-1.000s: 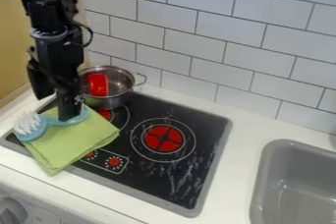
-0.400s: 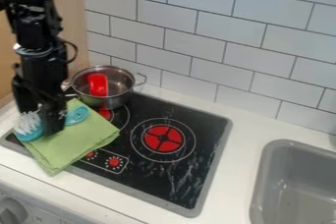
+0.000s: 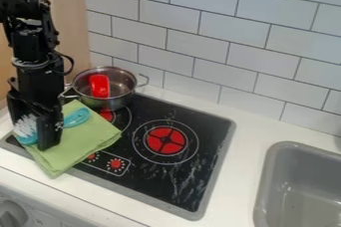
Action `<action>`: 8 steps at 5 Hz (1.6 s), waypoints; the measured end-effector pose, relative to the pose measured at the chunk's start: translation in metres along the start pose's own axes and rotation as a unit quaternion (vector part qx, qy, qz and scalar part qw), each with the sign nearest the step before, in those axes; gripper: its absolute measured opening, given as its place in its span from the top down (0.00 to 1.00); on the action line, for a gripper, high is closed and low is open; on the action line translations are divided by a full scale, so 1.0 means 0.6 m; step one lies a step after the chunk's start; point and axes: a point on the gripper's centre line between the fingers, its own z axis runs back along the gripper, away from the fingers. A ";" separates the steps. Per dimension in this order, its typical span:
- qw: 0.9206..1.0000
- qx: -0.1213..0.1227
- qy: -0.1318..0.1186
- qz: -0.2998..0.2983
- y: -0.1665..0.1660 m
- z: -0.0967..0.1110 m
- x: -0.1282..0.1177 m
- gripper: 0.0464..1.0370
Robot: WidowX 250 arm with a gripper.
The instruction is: Move the brush to the upper right corner of the stove
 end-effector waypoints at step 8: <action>0.976 0.017 -0.080 -0.201 -0.124 0.112 0.156 0.28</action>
